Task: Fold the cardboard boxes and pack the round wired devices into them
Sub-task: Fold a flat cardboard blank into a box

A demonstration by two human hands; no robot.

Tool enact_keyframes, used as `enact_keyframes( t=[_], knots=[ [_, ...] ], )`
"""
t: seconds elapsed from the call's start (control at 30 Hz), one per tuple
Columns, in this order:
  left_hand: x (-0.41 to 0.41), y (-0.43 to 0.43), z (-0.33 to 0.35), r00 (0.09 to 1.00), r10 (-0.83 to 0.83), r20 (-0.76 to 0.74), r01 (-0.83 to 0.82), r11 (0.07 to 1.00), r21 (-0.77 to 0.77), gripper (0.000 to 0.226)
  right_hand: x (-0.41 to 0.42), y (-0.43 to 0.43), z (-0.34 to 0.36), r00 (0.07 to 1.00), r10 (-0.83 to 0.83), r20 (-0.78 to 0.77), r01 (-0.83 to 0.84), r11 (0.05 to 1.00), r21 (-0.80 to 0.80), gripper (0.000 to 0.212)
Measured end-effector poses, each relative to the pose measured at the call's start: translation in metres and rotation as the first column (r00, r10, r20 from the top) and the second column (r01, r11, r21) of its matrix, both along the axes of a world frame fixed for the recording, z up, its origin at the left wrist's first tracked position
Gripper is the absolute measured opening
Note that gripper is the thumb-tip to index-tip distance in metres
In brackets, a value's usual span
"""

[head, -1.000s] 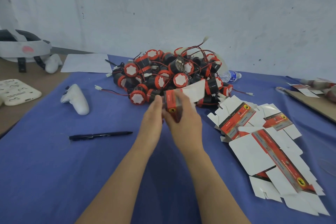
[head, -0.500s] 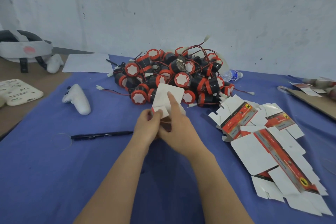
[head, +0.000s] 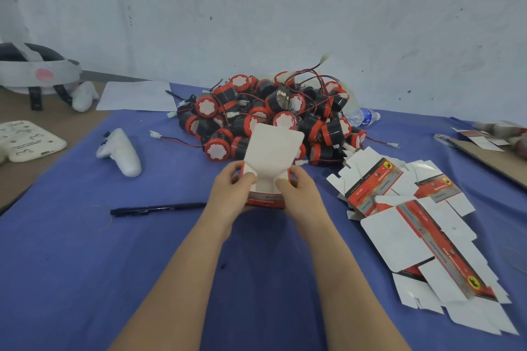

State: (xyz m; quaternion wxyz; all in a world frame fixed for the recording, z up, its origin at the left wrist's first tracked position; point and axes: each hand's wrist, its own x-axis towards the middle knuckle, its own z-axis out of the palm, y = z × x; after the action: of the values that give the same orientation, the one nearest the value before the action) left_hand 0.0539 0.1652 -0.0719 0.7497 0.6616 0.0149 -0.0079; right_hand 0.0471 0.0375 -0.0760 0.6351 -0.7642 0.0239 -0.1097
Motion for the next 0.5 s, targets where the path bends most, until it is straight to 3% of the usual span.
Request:
enact_keyframes(
  t=[0.17, 0.27, 0.33, 0.4, 0.47, 0.5],
  knots=[
    [-0.003, -0.005, 0.000, 0.999, -0.016, 0.047, 0.012, 0.996, 0.092, 0.026, 0.001, 0.002, -0.001, 0.997, -0.048, -0.057, 0.043, 0.995, -0.095, 0.017],
    [-0.002, -0.005, 0.001, 1.000, -0.001, -0.010, 0.000, 0.996, -0.089, 0.031, 0.003, 0.005, 0.000, 0.997, -0.081, -0.013, 0.081, 0.996, -0.023, 0.020],
    [-0.001, -0.005, 0.004, 0.997, -0.051, -0.051, 0.032, 0.945, -0.324, 0.043, 0.002, 0.009, 0.001, 0.996, -0.094, 0.005, 0.093, 0.989, 0.111, 0.014],
    [-0.001, -0.007, 0.006, 0.991, -0.135, -0.006, 0.117, 0.882, -0.456, 0.050, 0.000, 0.012, 0.003, 1.000, 0.003, -0.016, 0.004, 0.917, 0.400, 0.021],
    [-0.004, -0.008, 0.009, 0.983, -0.176, 0.060, 0.182, 0.843, -0.506, 0.058, 0.000, 0.014, 0.006, 0.990, 0.143, 0.004, -0.113, 0.767, 0.632, 0.053],
    [-0.005, -0.007, 0.010, 0.979, -0.178, 0.097, 0.202, 0.826, -0.526, 0.060, 0.001, 0.013, 0.005, 0.981, 0.196, 0.009, -0.157, 0.756, 0.635, 0.067]
  ],
)
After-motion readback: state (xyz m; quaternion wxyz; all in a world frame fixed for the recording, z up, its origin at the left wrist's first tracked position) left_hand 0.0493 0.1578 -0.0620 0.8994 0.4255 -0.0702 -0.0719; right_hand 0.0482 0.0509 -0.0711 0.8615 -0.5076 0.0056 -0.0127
